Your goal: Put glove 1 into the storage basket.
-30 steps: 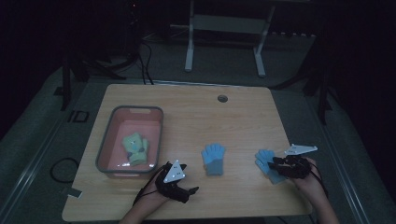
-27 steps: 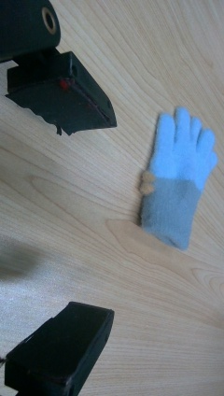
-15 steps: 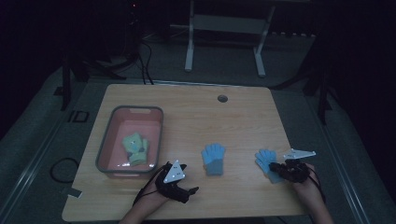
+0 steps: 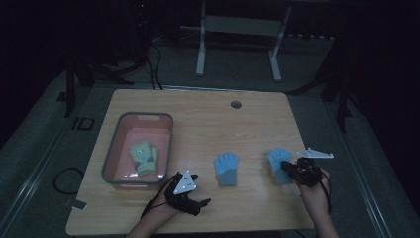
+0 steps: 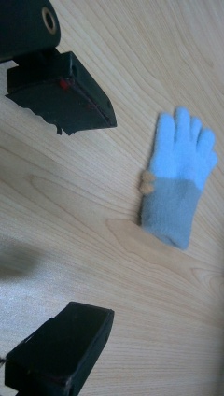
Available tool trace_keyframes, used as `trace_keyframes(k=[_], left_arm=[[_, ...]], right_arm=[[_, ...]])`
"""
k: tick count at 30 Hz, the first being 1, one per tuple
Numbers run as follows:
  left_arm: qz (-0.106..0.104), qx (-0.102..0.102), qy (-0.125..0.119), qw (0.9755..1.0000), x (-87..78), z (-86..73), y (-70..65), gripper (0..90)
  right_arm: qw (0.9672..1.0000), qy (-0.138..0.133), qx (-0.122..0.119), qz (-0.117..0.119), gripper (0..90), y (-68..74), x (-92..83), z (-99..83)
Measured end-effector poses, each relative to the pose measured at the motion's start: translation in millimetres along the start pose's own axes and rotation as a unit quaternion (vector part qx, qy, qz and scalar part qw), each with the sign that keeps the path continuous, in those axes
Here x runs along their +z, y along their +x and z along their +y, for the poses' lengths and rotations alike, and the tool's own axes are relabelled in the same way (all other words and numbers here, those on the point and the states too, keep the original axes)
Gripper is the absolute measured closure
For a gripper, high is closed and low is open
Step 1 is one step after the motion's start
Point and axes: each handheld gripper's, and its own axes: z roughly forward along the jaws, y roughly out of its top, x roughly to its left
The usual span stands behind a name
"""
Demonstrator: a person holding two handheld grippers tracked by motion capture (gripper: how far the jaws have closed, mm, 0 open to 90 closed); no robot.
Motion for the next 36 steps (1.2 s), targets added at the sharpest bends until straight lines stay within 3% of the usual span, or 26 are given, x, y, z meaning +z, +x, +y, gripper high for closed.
trace_keyframes(k=[7,13,19,23,31,36], left_arm=[[0.001,-0.002,-0.005,1.0,-0.4,1.1,0.9,8.7],[0.001,0.0,-0.005,1.0,-1.3,0.8,0.8,8.7],[-0.001,0.0,-0.005,1.0,-1.7,0.6,0.5,8.7],[-0.001,0.001,-0.006,1.0,-1.2,0.9,0.9,8.7],[0.001,0.004,-0.005,1.0,-1.2,0.1,0.7,8.7],[0.002,0.01,0.001,1.0,-0.4,-0.3,0.2,8.7]], right_arm=[[0.9998,-0.01,0.004,-0.018,86.5,26.7,11.5,14.7],[0.9995,0.002,0.002,-0.03,86.3,38.4,28.0,11.4],[0.9993,0.026,0.012,-0.025,85.4,37.6,48.0,-1.1],[0.9985,0.048,0.008,-0.027,78.9,34.4,63.3,-10.8],[0.999,0.04,0.0,-0.02,74.1,32.7,54.2,-5.8],[0.9987,0.038,-0.031,0.012,68.8,21.0,45.6,-0.8]])
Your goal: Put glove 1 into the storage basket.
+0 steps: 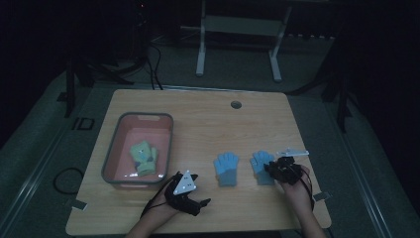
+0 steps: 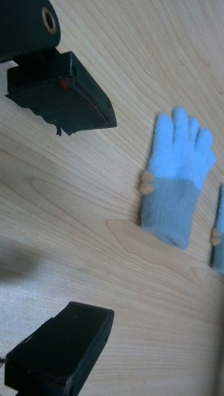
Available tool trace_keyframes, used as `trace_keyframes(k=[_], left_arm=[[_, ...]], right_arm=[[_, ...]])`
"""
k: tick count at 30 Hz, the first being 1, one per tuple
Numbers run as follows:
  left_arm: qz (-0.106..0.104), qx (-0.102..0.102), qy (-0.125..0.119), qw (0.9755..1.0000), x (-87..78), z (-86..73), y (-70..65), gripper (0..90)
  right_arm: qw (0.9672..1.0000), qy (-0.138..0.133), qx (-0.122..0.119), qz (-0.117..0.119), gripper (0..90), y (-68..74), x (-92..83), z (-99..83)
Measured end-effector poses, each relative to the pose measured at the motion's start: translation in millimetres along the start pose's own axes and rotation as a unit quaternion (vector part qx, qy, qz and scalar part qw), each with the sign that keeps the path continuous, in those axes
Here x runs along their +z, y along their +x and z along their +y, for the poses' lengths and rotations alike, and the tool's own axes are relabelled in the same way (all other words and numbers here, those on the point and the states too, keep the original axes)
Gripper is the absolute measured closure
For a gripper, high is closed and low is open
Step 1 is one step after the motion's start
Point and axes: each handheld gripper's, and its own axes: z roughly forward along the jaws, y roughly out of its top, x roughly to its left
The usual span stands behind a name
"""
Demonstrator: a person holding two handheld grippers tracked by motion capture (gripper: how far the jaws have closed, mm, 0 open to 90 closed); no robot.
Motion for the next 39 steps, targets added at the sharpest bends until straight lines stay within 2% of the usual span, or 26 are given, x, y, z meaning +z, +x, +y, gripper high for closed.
trace_keyframes(k=[2,4,5,6,7,8,9,13,16,19,21,26,28,32,39], left_arm=[[-0.001,-0.001,-0.001,1.0,0.0,0.0,-0.1,8.7],[-0.002,-0.001,-0.002,1.0,0.0,0.3,-0.1,8.7],[-0.002,-0.001,-0.002,1.0,0.1,0.4,-0.2,8.7],[-0.002,-0.001,-0.002,1.0,0.1,0.4,-0.2,8.7],[-0.003,-0.001,-0.001,1.0,0.3,0.2,-0.4,8.7],[-0.003,-0.001,-0.001,1.0,0.4,0.2,-0.4,8.7],[-0.004,-0.001,-0.002,1.0,0.4,0.2,-0.4,8.7],[-0.005,-0.002,-0.002,1.0,0.1,0.1,0.4,8.7],[-0.006,-0.004,-0.003,1.0,-0.4,-0.3,0.6,8.7],[-0.006,-0.004,-0.003,1.0,-0.4,-0.4,0.4,8.7],[-0.006,-0.004,-0.002,1.0,-0.3,-0.3,0.2,8.7],[-0.006,-0.005,-0.002,1.0,-0.2,-0.3,0.5,8.7],[-0.006,-0.005,-0.002,1.0,-0.2,-0.3,0.5,8.7],[-0.006,-0.007,-0.004,1.0,-0.5,-0.4,0.9,8.7],[-0.006,-0.005,-0.004,1.0,-0.4,-0.4,0.8,8.7]], right_arm=[[0.9992,-0.005,-0.021,0.034,66.0,-6.5,0.5,-0.7],[0.9983,0.0,-0.041,0.041,64.3,-11.6,2.4,-1.3],[0.997,-0.006,-0.057,0.052,63.1,-13.6,2.9,-1.8],[0.997,-0.006,-0.057,0.052,63.1,-13.6,2.9,-1.8],[0.9959,-0.008,-0.066,0.06,63.0,-15.0,3.3,-2.3],[0.9935,-0.006,-0.09,0.068,64.8,-19.8,6.1,-3.5],[0.9922,-0.002,-0.098,0.076,64.9,-22.0,8.0,-4.0],[0.9893,-0.002,-0.118,0.087,62.5,-25.2,14.6,-6.5],[0.9883,-0.002,-0.128,0.082,62.0,-22.9,19.8,-10.1],[0.9886,-0.014,-0.127,0.079,67.4,-23.0,20.3,-13.6],[0.9887,-0.023,-0.126,0.078,74.9,-22.9,20.1,-16.2],[0.9908,-0.015,-0.119,0.063,82.6,-18.1,19.0,-15.2],[0.9912,-0.009,-0.12,0.055,84.0,-15.2,18.4,-13.3],[0.9937,-0.008,-0.099,0.052,85.2,-12.9,15.0,-8.1],[0.9937,-0.038,-0.099,0.037,85.4,0.2,-10.8,16.6]])
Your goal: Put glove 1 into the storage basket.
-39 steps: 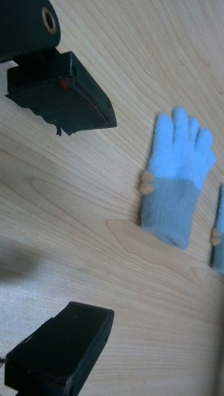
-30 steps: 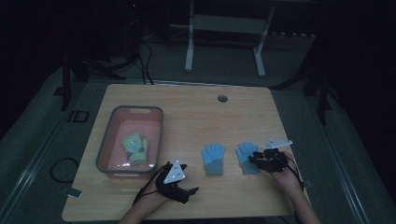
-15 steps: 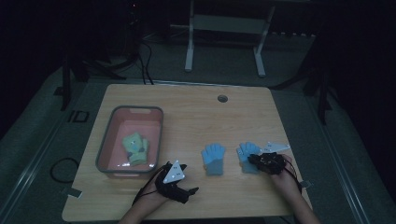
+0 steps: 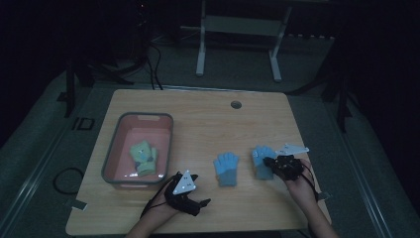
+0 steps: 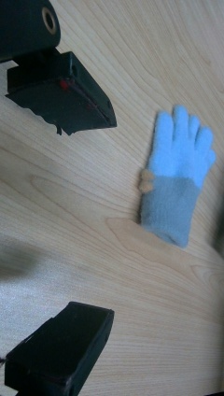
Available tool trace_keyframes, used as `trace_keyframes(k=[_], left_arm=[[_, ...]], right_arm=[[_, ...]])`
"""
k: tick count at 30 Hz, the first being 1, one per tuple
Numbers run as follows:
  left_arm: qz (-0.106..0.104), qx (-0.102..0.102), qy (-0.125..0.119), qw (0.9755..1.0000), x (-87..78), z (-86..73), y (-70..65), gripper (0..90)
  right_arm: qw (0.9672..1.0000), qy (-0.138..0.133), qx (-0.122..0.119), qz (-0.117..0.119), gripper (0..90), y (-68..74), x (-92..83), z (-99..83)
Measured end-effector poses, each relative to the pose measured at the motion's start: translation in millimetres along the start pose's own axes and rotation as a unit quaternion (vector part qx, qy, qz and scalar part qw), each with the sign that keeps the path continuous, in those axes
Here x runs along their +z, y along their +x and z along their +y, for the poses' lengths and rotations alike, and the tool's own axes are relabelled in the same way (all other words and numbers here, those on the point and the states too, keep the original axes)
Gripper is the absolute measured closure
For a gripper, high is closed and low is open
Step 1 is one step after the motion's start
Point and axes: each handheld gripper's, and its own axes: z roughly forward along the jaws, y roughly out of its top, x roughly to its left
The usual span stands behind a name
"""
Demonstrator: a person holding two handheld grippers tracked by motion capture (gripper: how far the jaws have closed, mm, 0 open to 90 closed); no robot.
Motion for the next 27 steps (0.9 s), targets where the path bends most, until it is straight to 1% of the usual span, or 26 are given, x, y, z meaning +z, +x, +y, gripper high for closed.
trace_keyframes(k=[2,3,4,6,9,10,11,12,13,14,20,23,24,25,26,27], left_arm=[[0.0,-0.001,0.0,1.0,0.0,0.0,0.3,8.7],[0.0,-0.001,0.0,1.0,0.0,0.0,0.3,8.7],[0.0,-0.001,-0.001,1.0,-0.1,0.0,0.5,8.7],[0.0,-0.002,-0.001,1.0,-0.2,-0.1,0.4,8.7],[0.0,-0.001,-0.001,1.0,-0.2,0.0,0.3,8.7],[0.0,0.0,-0.001,1.0,-0.2,0.0,0.3,8.7],[0.0,0.0,-0.001,1.0,-0.5,0.0,0.2,8.7],[-0.001,0.0,-0.002,1.0,-0.6,0.0,0.2,8.7],[-0.001,0.0,-0.002,1.0,-0.6,0.0,0.2,8.7],[-0.001,-0.001,-0.002,1.0,-0.5,0.0,0.2,8.7],[0.0,-0.003,-0.005,1.0,-0.8,0.0,0.9,8.7],[0.0,-0.003,-0.004,1.0,-0.9,0.2,0.7,8.7],[-0.001,-0.002,-0.005,1.0,-1.0,0.4,0.4,8.7],[-0.001,-0.001,-0.005,1.0,-1.1,0.5,0.1,8.7],[0.0,0.0,-0.005,1.0,-1.4,0.6,-0.3,8.7],[0.001,0.001,-0.005,1.0,-1.5,0.7,-0.3,8.7]], right_arm=[[0.9999,-0.01,0.0,-0.002,85.4,3.5,-7.8,10.7],[0.9999,-0.01,0.0,-0.002,85.4,3.5,-7.8,10.7],[0.9996,-0.027,-0.004,-0.003,85.5,9.2,-16.8,24.5],[0.9994,-0.033,-0.009,0.001,85.5,13.9,-20.7,33.2],[0.9991,-0.039,-0.017,0.005,85.6,18.6,-22.0,40.0],[0.999,-0.04,-0.017,0.012,85.6,23.4,-21.5,46.5],[0.9988,-0.042,-0.02,0.016,85.6,25.9,-20.7,49.3],[0.9987,-0.043,-0.023,0.016,85.6,29.0,-19.9,51.9],[0.9987,-0.043,-0.023,0.016,85.6,29.0,-19.9,51.9],[0.9983,-0.046,-0.026,0.024,85.7,35.2,-18.1,57.3],[0.9971,-0.053,-0.033,0.044,85.7,51.7,-12.1,68.9],[0.9968,-0.052,-0.037,0.049,85.6,55.3,-10.2,70.4],[0.9959,-0.05,-0.041,0.063,85.6,66.6,-2.4,73.2],[0.9959,-0.05,-0.041,0.063,85.6,66.6,-2.4,73.2],[0.9957,-0.044,-0.045,0.068,85.6,73.3,3.2,73.3],[0.9954,-0.042,-0.048,0.071,85.6,75.9,6.2,72.9]])
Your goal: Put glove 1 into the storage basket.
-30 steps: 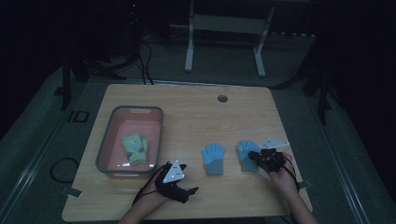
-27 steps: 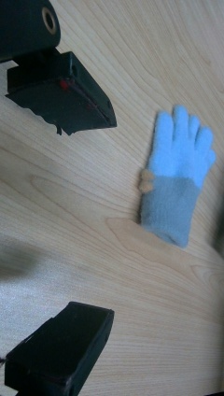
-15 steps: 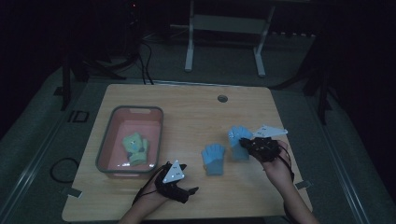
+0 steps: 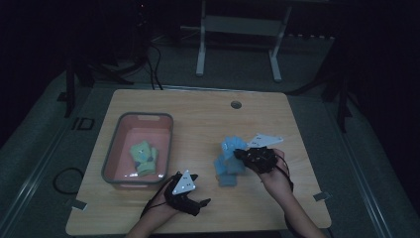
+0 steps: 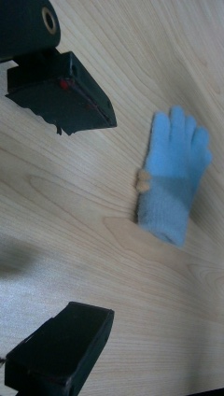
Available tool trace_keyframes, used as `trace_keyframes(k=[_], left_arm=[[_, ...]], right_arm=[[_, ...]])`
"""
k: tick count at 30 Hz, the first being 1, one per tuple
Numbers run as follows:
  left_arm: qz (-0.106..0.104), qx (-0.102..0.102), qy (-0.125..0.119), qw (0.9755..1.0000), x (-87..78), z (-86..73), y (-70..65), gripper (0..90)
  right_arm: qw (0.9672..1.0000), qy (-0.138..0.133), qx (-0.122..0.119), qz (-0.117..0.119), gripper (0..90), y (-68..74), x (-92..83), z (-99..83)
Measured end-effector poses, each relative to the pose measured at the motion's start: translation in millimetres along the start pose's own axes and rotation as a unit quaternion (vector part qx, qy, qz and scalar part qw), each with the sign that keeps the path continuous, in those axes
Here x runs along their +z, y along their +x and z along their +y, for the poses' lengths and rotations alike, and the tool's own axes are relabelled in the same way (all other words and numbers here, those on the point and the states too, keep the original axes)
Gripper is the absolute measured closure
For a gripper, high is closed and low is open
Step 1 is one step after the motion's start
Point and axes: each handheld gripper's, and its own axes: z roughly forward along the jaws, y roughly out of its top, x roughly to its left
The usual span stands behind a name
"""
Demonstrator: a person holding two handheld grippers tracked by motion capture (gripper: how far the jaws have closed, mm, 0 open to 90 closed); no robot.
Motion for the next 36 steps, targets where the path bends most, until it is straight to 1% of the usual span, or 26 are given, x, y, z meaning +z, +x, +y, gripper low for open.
trace_keyframes(k=[3,4,5,6,7,9,11,13,15,18,20,21,22,23,24,25,26,27,29,30,32,34,36], left_arm=[[0.004,0.0,-0.001,1.0,-1.0,0.5,0.1,8.7],[0.007,0.0,-0.002,1.0,-1.4,0.6,0.2,8.7],[0.007,0.0,-0.002,1.0,-1.4,0.6,0.2,8.2],[0.009,0.001,-0.004,1.0,-1.7,0.7,0.2,8.1],[0.015,0.002,-0.004,0.9999,-2.2,0.9,-0.1,7.5],[0.018,0.003,-0.005,0.9998,-2.4,1.1,0.0,6.4],[0.022,0.0,-0.008,0.9997,-2.1,1.3,-0.1,2.8],[0.021,-0.005,-0.011,0.9997,-2.2,1.4,0.1,2.7],[0.022,-0.004,-0.011,0.9997,-2.6,1.7,-0.1,2.7],[0.021,-0.005,-0.013,0.9997,-3.0,1.8,-0.4,2.7],[0.024,-0.003,-0.013,0.9996,-3.2,2.1,-0.6,2.7],[0.029,-0.001,-0.016,0.9995,-3.3,2.2,-0.8,2.7],[0.018,-0.007,-0.014,0.9997,-3.0,2.4,-0.5,2.7],[0.016,-0.005,-0.014,0.9998,-2.3,2.0,-1.0,2.7],[0.019,0.001,-0.012,0.9998,-1.5,1.7,-2.2,2.7],[0.019,0.001,-0.012,0.9998,-1.5,1.7,-2.2,2.7],[0.019,0.009,-0.003,0.9998,0.0,2.1,-4.1,2.8],[0.016,0.006,-0.006,0.9998,0.4,2.6,-4.9,2.7],[0.016,0.007,-0.006,0.9998,0.4,3.3,-5.4,2.7],[0.02,0.012,-0.008,0.9997,0.7,4.6,-6.2,2.7],[0.022,0.012,-0.008,0.9997,1.0,5.0,-6.2,2.8],[0.026,0.007,0.001,0.9996,1.0,6.3,-6.1,2.8],[0.026,0.004,0.004,0.9996,0.9,6.7,-6.0,2.9]], right_arm=[[0.9999,0.009,-0.004,0.009,85.6,5.3,8.3,-2.6],[0.9999,0.012,-0.001,0.011,85.6,6.1,10.7,-3.9],[0.9999,0.012,-0.001,0.011,85.6,6.1,10.7,-3.9],[0.9997,0.018,-0.001,0.017,85.6,7.1,15.1,-6.8],[0.9996,0.022,-0.001,0.017,85.6,7.1,17.4,-8.5],[0.9994,0.028,0.003,0.022,85.6,6.6,21.9,-12.4],[0.999,0.036,0.006,0.024,85.6,6.2,27.0,-16.6],[0.9987,0.044,0.009,0.025,85.6,6.4,32.4,-20.6],[0.9983,0.049,0.013,0.028,85.5,6.2,37.6,-23.9],[0.9978,0.059,0.014,0.028,85.4,5.6,43.7,-28.5],[0.9974,0.064,0.019,0.028,85.4,4.8,47.3,-31.8],[0.9971,0.069,0.019,0.026,85.3,4.4,49.1,-33.4],[0.997,0.07,0.021,0.027,85.3,3.6,50.8,-35.0],[0.9967,0.073,0.023,0.028,85.2,2.8,52.4,-36.5],[0.9966,0.075,0.021,0.026,85.2,2.0,54.2,-38.0],[0.9966,0.075,0.021,0.026,85.2,2.0,54.2,-38.0],[0.9961,0.079,0.027,0.029,84.8,1.1,57.0,-40.2],[0.9959,0.081,0.029,0.029,84.7,0.8,58.4,-41.0],[0.9957,0.083,0.027,0.03,84.5,0.9,60.6,-42.2],[0.9958,0.082,0.028,0.03,84.2,1.1,60.8,-42.3],[0.9955,0.085,0.027,0.031,83.5,0.7,61.4,-42.2],[0.9951,0.088,0.028,0.034,82.8,-0.2,61.9,-42.3],[0.995,0.089,0.03,0.033,82.8,-0.6,62.2,-42.8]])
